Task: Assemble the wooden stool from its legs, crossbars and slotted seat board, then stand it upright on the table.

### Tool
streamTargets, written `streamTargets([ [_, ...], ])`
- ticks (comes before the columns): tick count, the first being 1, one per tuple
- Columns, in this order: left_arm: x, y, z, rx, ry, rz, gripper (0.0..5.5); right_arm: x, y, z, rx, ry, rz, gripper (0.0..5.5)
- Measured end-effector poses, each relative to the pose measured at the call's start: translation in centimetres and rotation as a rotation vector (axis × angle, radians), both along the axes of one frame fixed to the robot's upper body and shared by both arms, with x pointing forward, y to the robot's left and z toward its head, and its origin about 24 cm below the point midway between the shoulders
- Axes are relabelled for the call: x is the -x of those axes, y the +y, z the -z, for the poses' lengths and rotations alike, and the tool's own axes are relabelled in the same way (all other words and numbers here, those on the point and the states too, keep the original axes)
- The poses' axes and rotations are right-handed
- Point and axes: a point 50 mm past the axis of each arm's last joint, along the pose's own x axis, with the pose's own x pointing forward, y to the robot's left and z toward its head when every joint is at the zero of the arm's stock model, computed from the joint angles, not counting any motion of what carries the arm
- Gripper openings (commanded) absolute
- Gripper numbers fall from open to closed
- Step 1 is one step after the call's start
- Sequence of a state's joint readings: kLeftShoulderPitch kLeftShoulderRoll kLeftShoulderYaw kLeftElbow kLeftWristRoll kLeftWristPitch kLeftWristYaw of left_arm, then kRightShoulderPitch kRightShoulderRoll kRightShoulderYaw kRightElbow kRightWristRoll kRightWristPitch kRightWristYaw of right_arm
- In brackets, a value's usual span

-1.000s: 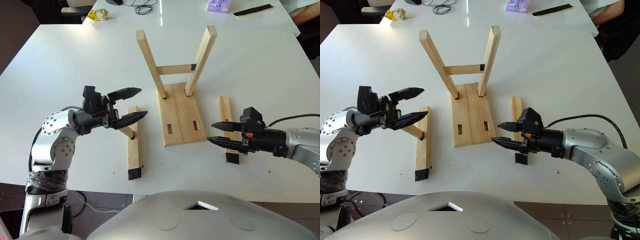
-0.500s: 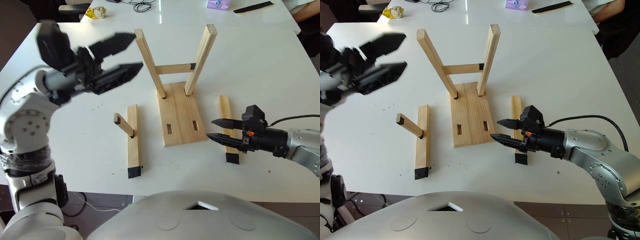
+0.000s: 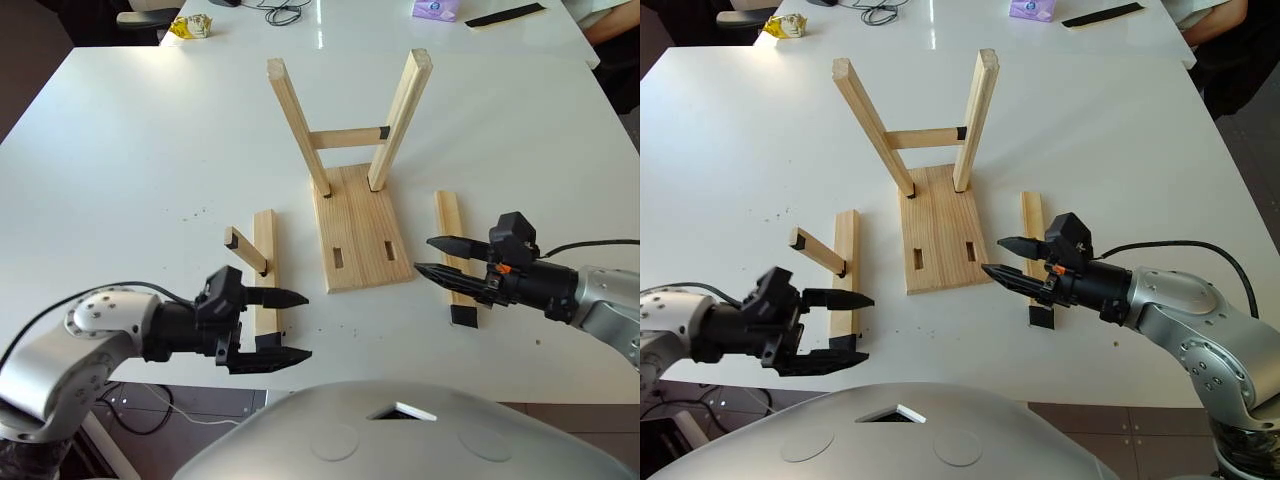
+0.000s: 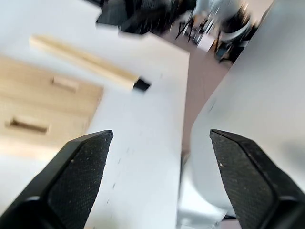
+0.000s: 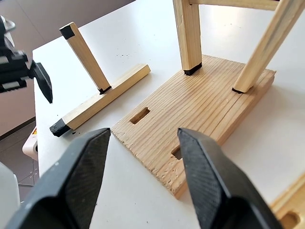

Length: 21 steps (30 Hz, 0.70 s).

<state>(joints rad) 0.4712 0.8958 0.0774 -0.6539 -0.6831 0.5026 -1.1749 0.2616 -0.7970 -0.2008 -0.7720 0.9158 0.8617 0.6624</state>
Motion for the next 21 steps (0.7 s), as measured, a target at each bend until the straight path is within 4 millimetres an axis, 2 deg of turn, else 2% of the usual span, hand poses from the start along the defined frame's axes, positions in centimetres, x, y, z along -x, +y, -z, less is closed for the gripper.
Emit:
streamTargets([
  [3,0.3,0.5,2.0,-0.083,-0.035,0.002,3.78,0.0,0.1,0.1,-0.005,0.002,0.003,2.60],
  [9,-0.2,2.2,3.9,-0.174,-0.092,0.013,3.78,0.4,0.3,0.3,-0.008,0.005,0.013,2.60],
  [16,-1.7,4.3,4.5,-0.223,-0.195,0.018,3.78,0.7,0.5,0.5,-0.003,0.006,0.020,2.60],
  [21,-3.3,5.3,3.9,-0.268,-0.237,0.001,3.78,0.9,0.5,0.6,0.001,0.013,0.030,2.60],
])
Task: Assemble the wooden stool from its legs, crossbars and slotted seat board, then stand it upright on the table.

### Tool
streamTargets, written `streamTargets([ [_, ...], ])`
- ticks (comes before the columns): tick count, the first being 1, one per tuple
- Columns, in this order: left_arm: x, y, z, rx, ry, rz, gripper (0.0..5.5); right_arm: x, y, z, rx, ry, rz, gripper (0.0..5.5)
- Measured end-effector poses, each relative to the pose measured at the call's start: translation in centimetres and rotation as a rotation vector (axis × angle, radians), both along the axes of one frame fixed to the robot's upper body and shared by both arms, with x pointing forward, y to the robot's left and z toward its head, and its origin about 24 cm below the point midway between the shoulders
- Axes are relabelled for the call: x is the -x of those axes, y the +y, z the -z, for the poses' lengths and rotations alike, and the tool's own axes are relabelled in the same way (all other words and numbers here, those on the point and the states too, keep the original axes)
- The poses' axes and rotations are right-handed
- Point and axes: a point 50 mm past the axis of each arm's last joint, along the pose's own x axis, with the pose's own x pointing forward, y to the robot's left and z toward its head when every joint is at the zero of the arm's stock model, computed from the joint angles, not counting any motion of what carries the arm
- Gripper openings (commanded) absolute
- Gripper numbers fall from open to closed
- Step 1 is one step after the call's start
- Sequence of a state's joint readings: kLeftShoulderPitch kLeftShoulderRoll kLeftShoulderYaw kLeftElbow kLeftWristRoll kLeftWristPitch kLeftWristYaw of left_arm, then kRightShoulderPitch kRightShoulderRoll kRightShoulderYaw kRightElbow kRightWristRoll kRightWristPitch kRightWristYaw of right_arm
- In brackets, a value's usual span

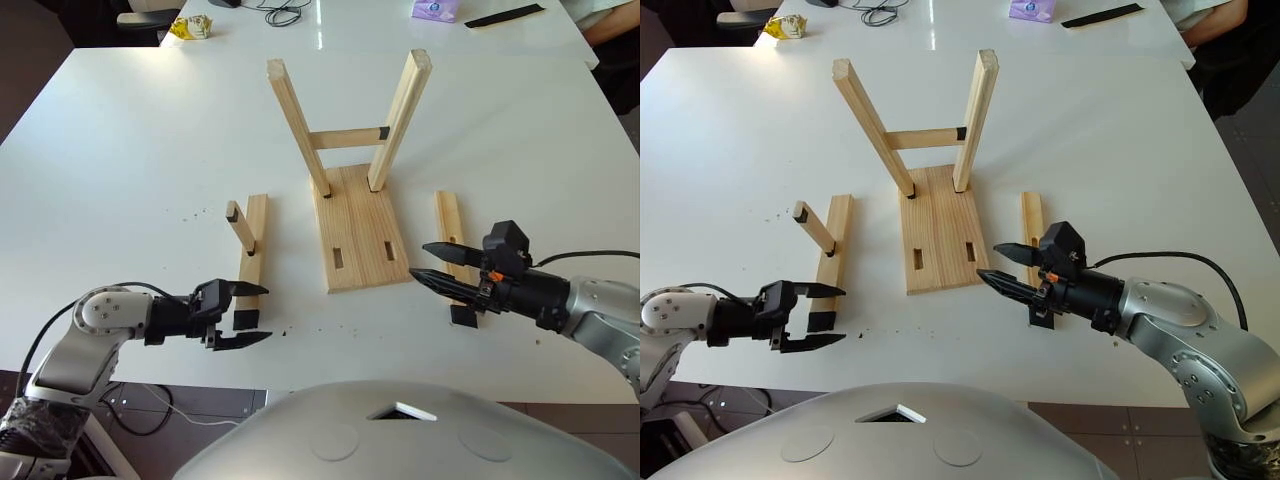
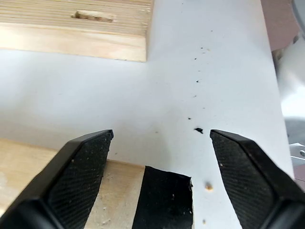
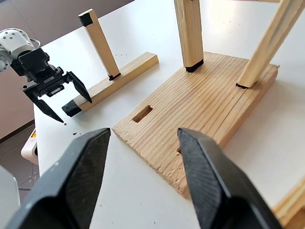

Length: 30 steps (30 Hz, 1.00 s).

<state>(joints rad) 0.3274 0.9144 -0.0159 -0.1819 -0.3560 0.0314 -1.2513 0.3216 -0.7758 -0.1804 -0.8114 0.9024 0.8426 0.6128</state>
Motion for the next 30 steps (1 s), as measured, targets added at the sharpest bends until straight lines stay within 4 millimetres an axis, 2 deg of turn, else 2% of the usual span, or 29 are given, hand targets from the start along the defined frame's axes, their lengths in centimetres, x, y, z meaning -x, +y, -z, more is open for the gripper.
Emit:
streamTargets([
  [4,-1.4,0.7,-1.1,-0.035,-0.020,-0.046,3.78,0.1,0.1,0.1,-0.001,0.006,0.008,2.60],
  [8,-2.7,0.5,-4.2,-0.003,-0.064,-0.200,3.78,0.3,0.1,0.2,-0.002,0.008,0.010,2.60],
  [17,-0.7,-0.4,-6.3,-0.115,0.085,-0.529,3.78,1.5,0.0,0.5,0.000,0.022,0.062,2.60],
  [23,-0.7,-0.7,-5.4,-0.123,0.147,-0.752,3.78,1.8,0.4,0.5,-0.013,0.010,0.088,2.60],
  [30,0.3,-1.7,-3.6,-0.144,0.214,-0.857,3.78,1.7,0.3,0.3,-0.010,0.002,0.080,2.60],
])
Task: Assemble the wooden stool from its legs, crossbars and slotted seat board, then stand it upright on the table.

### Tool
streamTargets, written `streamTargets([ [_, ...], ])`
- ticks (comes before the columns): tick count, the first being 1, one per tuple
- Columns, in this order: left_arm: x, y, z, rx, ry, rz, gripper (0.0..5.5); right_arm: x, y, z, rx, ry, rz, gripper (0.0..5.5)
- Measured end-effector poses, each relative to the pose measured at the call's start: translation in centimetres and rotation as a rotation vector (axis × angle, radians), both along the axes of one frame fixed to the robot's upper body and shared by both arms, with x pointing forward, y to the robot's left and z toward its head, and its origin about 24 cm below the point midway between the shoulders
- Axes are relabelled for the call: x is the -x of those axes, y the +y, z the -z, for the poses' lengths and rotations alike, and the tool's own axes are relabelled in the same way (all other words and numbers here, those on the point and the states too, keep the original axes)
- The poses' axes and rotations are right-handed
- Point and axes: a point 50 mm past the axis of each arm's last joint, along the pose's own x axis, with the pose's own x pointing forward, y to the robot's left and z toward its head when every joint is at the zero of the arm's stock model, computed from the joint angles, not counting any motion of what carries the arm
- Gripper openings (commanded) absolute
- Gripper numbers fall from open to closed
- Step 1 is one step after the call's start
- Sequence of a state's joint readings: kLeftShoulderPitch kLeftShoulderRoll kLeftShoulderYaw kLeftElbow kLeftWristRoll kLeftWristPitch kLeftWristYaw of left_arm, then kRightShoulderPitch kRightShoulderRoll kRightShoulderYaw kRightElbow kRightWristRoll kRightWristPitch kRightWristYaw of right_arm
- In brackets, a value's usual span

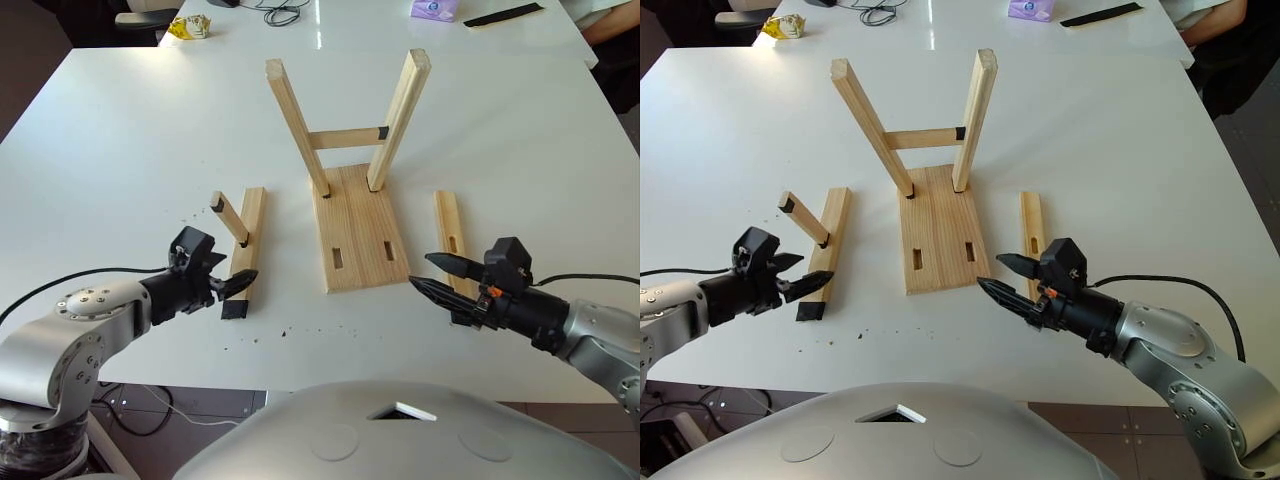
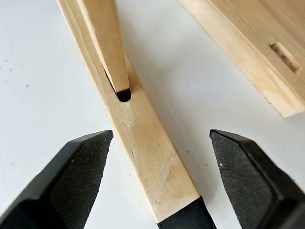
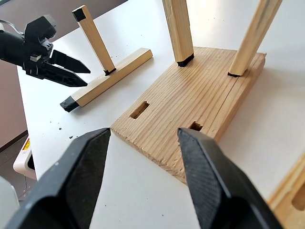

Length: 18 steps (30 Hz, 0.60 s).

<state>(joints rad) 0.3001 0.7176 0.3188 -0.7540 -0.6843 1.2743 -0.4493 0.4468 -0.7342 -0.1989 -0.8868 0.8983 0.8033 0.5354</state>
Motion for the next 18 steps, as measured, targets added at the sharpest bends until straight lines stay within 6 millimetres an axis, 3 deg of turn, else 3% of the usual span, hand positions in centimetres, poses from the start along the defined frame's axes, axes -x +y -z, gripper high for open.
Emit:
streamTargets([
  [8,1.3,0.4,1.9,-0.053,0.070,-0.026,3.78,0.0,-0.1,0.0,0.009,0.000,-0.002,2.60],
  [18,-0.5,0.2,3.2,-0.044,0.005,-0.041,3.60,-0.1,0.3,0.1,-0.001,0.002,-0.010,2.60],
])
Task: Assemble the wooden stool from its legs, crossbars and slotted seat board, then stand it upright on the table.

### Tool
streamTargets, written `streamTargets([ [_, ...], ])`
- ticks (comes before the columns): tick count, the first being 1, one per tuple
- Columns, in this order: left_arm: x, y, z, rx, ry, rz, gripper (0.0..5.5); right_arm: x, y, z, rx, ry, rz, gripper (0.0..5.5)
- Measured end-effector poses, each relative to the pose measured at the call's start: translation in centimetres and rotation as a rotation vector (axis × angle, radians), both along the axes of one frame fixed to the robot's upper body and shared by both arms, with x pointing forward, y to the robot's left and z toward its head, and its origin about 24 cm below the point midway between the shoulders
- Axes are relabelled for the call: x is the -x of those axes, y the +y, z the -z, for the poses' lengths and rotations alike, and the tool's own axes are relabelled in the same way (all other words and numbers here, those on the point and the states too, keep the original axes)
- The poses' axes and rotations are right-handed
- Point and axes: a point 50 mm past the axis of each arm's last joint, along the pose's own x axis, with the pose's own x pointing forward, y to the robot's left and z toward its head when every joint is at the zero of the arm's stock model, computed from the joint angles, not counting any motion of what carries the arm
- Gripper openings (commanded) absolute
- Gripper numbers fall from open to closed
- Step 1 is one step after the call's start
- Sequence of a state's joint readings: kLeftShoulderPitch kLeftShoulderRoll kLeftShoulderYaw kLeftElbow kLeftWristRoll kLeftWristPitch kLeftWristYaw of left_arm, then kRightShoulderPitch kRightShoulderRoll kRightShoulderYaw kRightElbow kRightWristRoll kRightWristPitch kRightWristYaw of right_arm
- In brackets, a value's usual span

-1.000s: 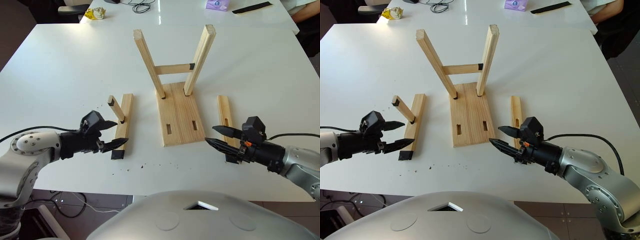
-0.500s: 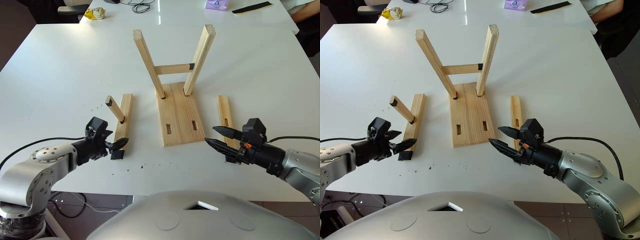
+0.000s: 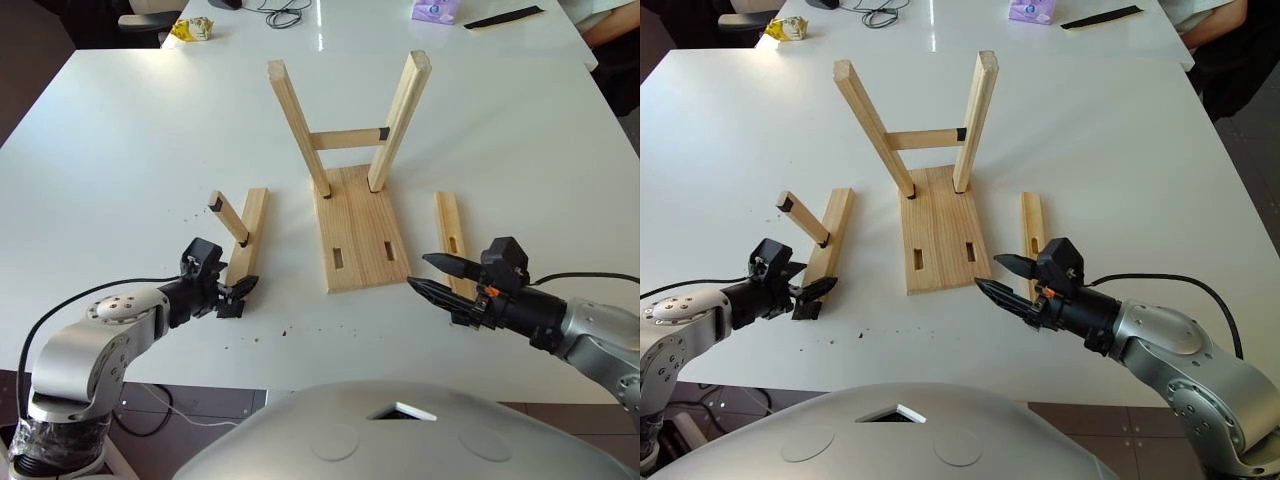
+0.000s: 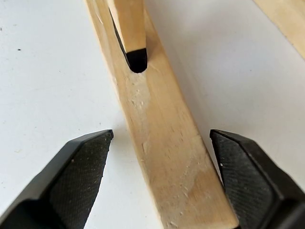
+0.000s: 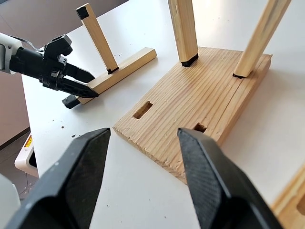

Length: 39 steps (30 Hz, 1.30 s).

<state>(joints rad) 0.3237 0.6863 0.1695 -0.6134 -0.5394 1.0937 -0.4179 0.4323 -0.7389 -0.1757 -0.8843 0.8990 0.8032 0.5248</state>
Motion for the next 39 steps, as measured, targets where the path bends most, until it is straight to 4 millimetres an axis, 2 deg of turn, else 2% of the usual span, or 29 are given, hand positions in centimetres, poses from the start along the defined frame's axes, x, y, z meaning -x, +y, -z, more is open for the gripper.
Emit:
streamTargets([
  [11,0.3,0.5,0.7,0.032,-0.044,-0.034,2.09,-0.4,-0.2,0.0,0.007,-0.003,0.002,2.60],
  [18,-0.9,0.7,1.0,0.045,-0.075,-0.031,2.02,-0.6,-0.3,0.1,0.009,-0.004,0.011,2.60],
  [24,-4.2,2.6,0.6,0.081,-0.112,-0.172,2.02,-0.9,-0.5,0.1,0.016,-0.019,0.022,2.60],
  [26,-6.6,4.2,-0.8,0.085,-0.186,-0.265,2.02,-1.2,-0.8,0.0,0.018,-0.028,0.032,2.60],
  [28,-9.2,5.5,-3.1,0.088,-0.298,-0.348,2.02,-1.5,-1.1,-0.2,0.020,-0.042,0.040,2.60],
  [29,-10.7,6.0,-4.6,0.098,-0.375,-0.381,2.02,-1.8,-1.3,-0.3,0.021,-0.051,0.042,2.60],
  [32,-13.7,6.2,-9.6,0.122,-0.652,-0.386,2.02,-2.9,-1.8,-1.0,0.009,-0.087,0.050,2.60],
  [34,-14.7,5.5,-13.9,0.175,-0.877,-0.327,2.02,-3.8,-2.3,-2.0,-0.023,-0.134,0.055,2.60],
  [35,-14.8,5.4,-14.5,0.185,-0.908,-0.315,2.02,-3.9,-2.4,-2.2,-0.030,-0.143,0.056,2.60],
  [37,-14.8,4.0,-18.1,0.367,-1.088,-0.252,2.02,-5.1,-3.0,-3.7,-0.081,-0.232,0.066,2.60],
  [39,-14.5,2.2,-20.0,0.530,-1.175,-0.169,2.02,-6.2,-3.7,-4.9,-0.116,-0.289,0.069,2.60],
])
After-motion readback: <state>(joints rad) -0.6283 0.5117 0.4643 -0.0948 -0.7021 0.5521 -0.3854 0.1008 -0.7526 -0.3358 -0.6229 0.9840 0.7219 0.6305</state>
